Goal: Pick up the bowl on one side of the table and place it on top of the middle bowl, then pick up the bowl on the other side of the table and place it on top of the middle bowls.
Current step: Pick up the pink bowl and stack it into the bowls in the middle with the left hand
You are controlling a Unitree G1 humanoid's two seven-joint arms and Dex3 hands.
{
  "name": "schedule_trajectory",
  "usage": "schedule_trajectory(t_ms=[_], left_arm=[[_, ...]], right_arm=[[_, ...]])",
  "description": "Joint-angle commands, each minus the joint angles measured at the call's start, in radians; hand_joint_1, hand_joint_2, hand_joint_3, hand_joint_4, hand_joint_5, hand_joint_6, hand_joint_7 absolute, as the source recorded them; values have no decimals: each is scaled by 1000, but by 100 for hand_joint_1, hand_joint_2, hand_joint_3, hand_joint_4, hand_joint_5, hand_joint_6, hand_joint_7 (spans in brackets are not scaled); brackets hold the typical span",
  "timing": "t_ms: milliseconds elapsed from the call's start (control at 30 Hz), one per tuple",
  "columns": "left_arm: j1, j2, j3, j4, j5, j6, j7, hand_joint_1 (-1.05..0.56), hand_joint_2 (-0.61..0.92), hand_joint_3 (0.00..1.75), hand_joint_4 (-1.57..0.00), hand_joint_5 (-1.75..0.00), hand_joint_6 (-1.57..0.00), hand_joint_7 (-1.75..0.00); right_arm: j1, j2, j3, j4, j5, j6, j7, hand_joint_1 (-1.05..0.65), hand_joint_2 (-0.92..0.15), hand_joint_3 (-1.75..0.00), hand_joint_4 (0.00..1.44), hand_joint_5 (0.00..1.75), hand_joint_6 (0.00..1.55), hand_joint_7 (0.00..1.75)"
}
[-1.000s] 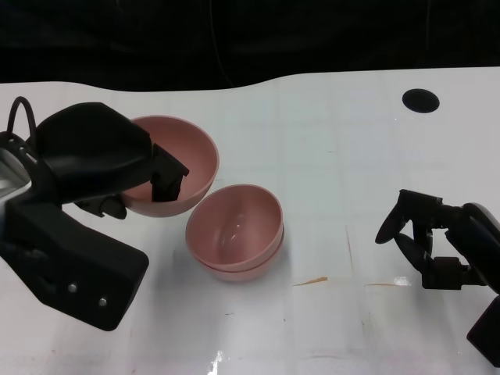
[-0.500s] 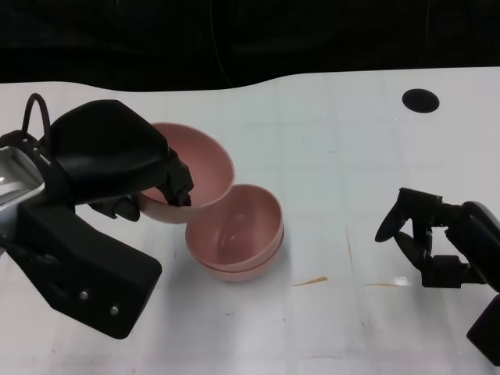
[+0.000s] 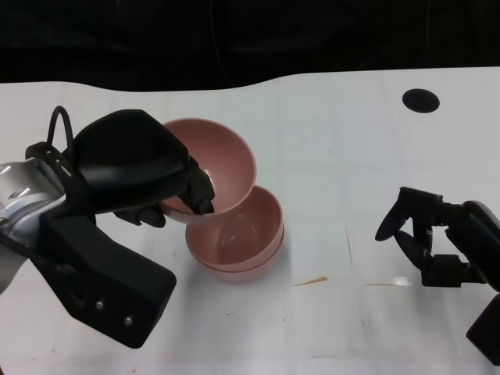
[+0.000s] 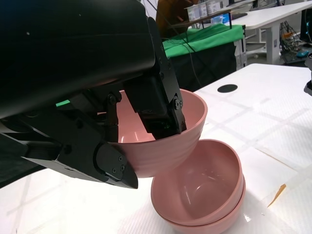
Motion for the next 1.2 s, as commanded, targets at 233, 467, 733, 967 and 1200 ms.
schedule_trajectory(t_ms=[233, 467, 733, 967, 1200], left_arm=[[-9, -14, -3, 33, 41, -46, 108, -7, 83, 0, -93, -151, -119, -65], [1, -30, -13, 49, 58, -57, 145, -5, 84, 1, -82, -174, -78, -148], [14, -53, -20, 59, 80, -67, 202, -6, 85, 1, -89, -166, -90, -124], [28, -71, -26, 61, 86, -66, 222, -4, 84, 0, -96, -150, -97, -112], [38, -81, -28, 71, 83, -77, 241, -3, 81, 0, -106, -129, -110, -83]], right_arm=[[-14, -16, 2, 12, 4, -5, -9, -23, -76, -86, 83, 175, 69, 151], [-12, -17, 4, 5, -11, 1, -23, -24, -76, -86, 82, 175, 70, 150], [-14, -15, 4, 8, -7, 3, -22, -25, -77, -87, 82, 175, 70, 150], [-13, -19, 4, 9, -15, -4, -34, -25, -77, -86, 82, 175, 70, 149], [-11, -19, 6, 5, -14, -1, -34, -25, -77, -85, 82, 175, 70, 149]])
